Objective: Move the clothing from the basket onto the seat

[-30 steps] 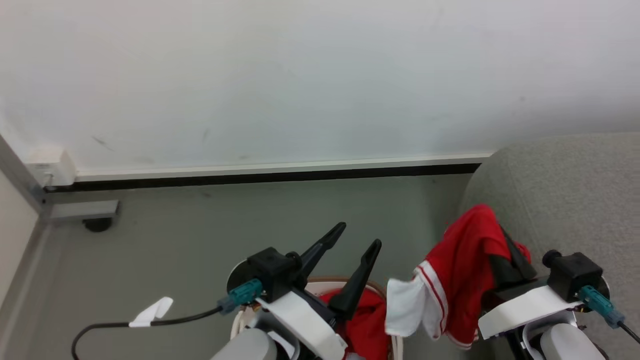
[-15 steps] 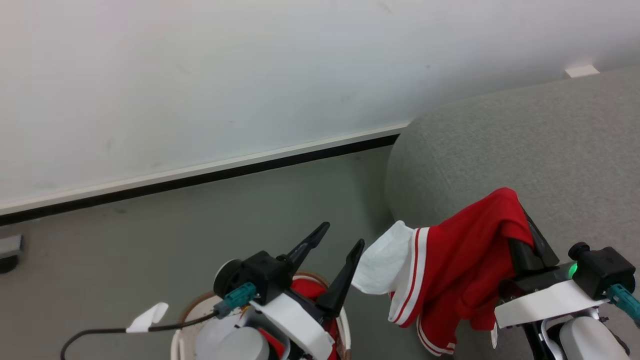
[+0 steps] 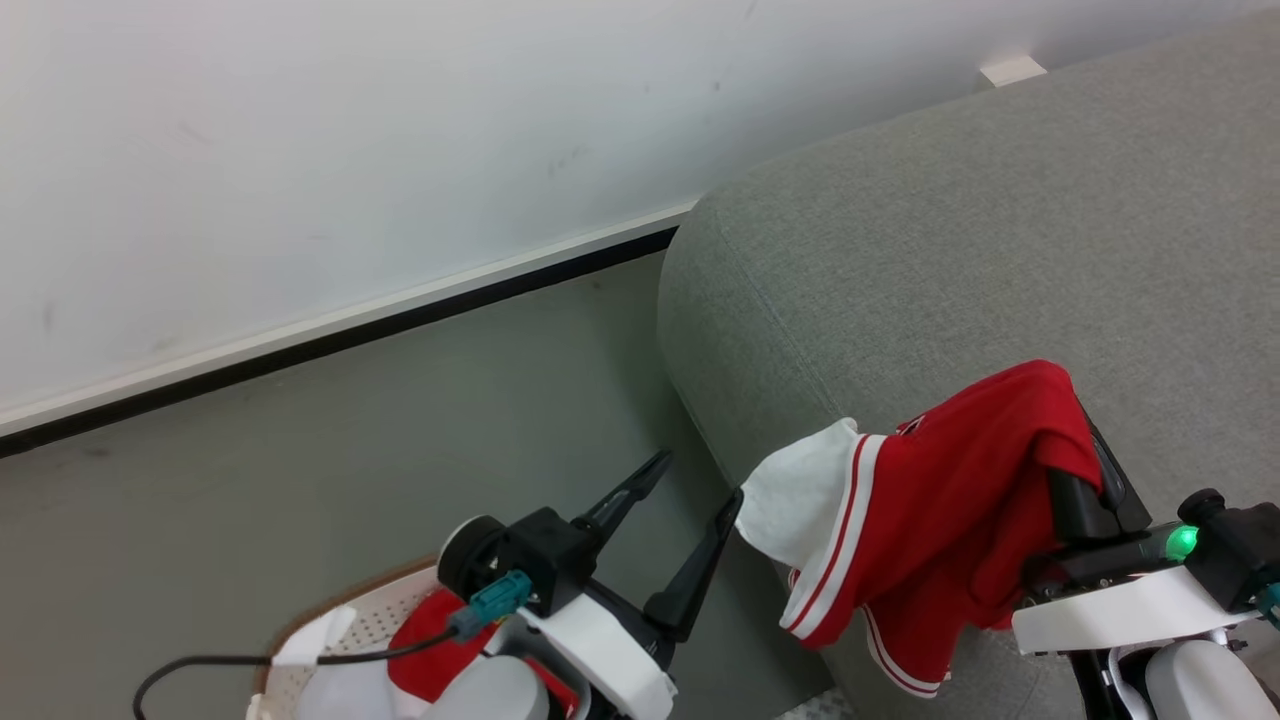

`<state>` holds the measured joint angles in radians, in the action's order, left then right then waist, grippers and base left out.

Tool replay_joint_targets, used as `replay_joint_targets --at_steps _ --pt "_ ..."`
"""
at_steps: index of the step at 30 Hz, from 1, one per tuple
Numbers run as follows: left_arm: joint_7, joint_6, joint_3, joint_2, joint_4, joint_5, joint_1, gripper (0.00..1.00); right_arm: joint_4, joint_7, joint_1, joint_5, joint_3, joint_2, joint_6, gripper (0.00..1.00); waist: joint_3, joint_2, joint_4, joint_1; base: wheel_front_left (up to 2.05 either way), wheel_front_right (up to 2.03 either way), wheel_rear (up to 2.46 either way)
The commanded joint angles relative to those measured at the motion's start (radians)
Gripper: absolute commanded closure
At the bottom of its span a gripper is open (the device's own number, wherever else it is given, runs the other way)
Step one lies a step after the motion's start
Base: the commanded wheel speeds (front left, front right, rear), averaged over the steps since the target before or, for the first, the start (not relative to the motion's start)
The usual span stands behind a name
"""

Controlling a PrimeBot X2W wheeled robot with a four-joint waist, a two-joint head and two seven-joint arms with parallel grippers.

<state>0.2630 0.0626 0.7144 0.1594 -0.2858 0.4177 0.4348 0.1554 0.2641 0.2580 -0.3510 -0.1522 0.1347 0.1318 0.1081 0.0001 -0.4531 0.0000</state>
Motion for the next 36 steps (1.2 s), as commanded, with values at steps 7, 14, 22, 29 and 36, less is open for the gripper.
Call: replay_joint_targets --at_steps 7,14,22,29,36 --pt "0.002 0.007 -0.007 0.004 0.003 -0.03 0.01 0.0 -0.013 0.0 -0.008 0.006 0.007 0.0 -0.002 1.0 0.014 -0.0001 -0.012 0.0 0.0 0.0 0.0" --pt "0.002 0.016 -0.004 0.005 -0.002 -0.044 0.025 0.0 -0.021 0.0 0.064 0.008 0.004 0.025 -0.002 1.0 0.048 -0.0001 0.007 0.0 0.0 0.0 0.0" --pt "-0.008 0.023 0.004 0.022 0.005 -0.054 0.065 0.0 0.04 -0.001 0.274 -0.112 -0.02 0.139 -0.002 1.0 0.142 -0.0001 0.062 0.0 0.0 0.0 0.0" --pt "-0.032 0.027 0.003 0.058 0.037 -0.068 0.108 0.0 0.127 -0.057 0.505 -0.242 -0.001 0.299 -0.002 1.0 0.263 -0.0001 0.127 0.0 0.0 0.0 0.0" --pt "-0.05 0.025 -0.003 0.081 0.077 -0.078 0.151 0.0 0.288 -0.091 0.707 -0.223 0.026 0.436 -0.002 1.0 0.373 -0.0001 0.186 0.0 0.0 0.0 0.0"
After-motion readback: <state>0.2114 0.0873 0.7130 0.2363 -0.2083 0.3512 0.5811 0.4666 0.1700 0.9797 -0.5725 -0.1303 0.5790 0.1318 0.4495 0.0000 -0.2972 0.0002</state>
